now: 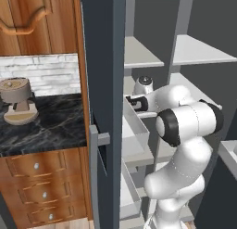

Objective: Pick up the frozen steak from the freezer, place it on any shelf in the fridge, and close the fridge and freezer doors when done.

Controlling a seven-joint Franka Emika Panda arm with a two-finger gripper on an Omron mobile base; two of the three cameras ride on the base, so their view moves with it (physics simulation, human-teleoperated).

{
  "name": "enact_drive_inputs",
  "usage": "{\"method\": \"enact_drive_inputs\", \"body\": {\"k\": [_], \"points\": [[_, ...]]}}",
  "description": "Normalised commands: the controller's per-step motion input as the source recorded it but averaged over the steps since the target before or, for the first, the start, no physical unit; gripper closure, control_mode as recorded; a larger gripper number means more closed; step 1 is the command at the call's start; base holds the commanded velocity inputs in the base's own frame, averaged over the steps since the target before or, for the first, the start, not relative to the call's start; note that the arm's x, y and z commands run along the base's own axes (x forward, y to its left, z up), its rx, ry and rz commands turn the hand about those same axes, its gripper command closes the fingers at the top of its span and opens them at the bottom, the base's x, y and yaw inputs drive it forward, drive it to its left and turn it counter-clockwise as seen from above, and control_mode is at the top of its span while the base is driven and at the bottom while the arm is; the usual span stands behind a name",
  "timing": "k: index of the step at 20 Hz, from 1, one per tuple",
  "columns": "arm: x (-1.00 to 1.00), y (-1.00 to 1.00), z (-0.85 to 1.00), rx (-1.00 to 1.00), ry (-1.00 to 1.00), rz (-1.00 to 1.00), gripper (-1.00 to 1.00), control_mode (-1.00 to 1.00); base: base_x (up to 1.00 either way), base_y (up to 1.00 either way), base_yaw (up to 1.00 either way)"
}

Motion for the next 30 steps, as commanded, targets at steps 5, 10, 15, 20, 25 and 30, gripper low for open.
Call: {"method": "enact_drive_inputs", "body": {"k": [5,10,15,20,25,30], "points": [[0.55,-0.12,-0.32,0.0,0.0,-0.04,-1.0,-1.0,0.0,0.0,0.0],[0.01,-0.31,-0.61,0.0,0.02,-0.06,1.0,-1.0,0.0,0.0,0.0],[0.0,-0.07,-0.08,0.0,0.0,0.0,1.0,-1.0,0.0,0.0,0.0],[-0.44,0.0,0.02,0.0,0.01,0.0,1.0,-1.0,0.0,0.0,0.0],[-0.96,0.0,0.33,0.0,0.0,0.0,1.0,-1.0,0.0,0.0,0.0],[-1.0,-0.01,0.57,0.0,0.0,0.0,1.0,-1.0,0.0,0.0,0.0]]}}
